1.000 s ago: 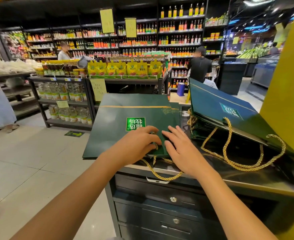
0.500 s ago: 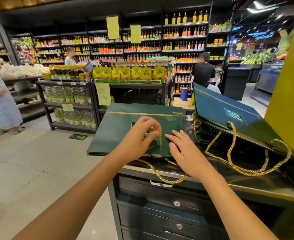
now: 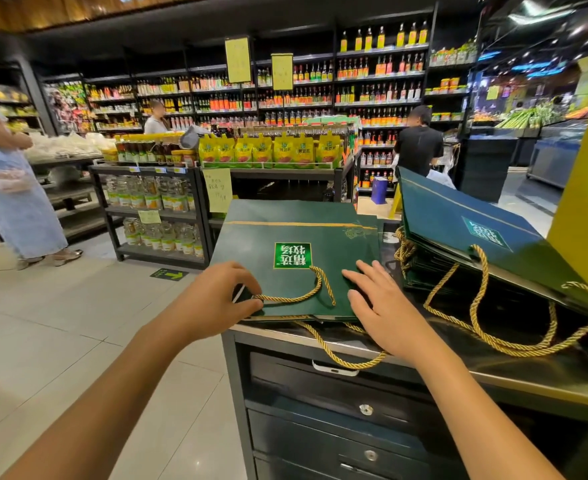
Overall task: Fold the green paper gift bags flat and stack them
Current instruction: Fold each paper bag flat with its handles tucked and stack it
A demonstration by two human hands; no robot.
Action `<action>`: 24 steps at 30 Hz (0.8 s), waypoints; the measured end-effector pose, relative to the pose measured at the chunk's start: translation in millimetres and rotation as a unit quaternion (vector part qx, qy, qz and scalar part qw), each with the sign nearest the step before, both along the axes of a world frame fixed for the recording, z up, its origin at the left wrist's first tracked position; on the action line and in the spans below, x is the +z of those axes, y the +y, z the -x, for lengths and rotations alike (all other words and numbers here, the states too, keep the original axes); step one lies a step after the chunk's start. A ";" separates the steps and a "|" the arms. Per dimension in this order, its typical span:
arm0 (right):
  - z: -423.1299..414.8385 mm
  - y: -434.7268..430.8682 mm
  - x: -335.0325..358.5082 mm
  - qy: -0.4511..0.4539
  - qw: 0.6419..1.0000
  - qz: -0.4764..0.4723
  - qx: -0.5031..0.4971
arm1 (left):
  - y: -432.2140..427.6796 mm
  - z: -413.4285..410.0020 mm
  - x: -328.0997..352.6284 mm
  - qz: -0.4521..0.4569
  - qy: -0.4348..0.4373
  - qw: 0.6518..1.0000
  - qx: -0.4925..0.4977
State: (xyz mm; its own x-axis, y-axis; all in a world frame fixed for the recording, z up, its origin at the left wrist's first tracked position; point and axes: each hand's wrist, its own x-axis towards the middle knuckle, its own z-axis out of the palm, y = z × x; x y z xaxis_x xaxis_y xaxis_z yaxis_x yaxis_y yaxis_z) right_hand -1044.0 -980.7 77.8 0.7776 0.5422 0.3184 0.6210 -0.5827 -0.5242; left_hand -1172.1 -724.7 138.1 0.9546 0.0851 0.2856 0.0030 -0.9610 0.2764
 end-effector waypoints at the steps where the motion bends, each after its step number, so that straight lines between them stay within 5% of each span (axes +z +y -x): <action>1: 0.1 -0.3 0.1 0.000 1.000 0.002 0.000 | -0.9 1.1 -0.3 0.002 -0.001 1.000 -0.008; 14: 0.1 -1.9 0.8 -0.006 1.000 0.011 -0.001 | -5.1 -3.2 -3.1 -0.041 0.015 0.999 -0.013; 19: 0.2 -1.9 0.6 -0.008 1.000 0.011 0.000 | 0.7 2.6 -4.8 0.177 -0.064 0.982 -0.028; 24: 0.0 -1.9 0.3 -0.006 1.000 0.015 -0.003 | -3.8 12.4 12.2 0.468 -0.100 0.876 -0.065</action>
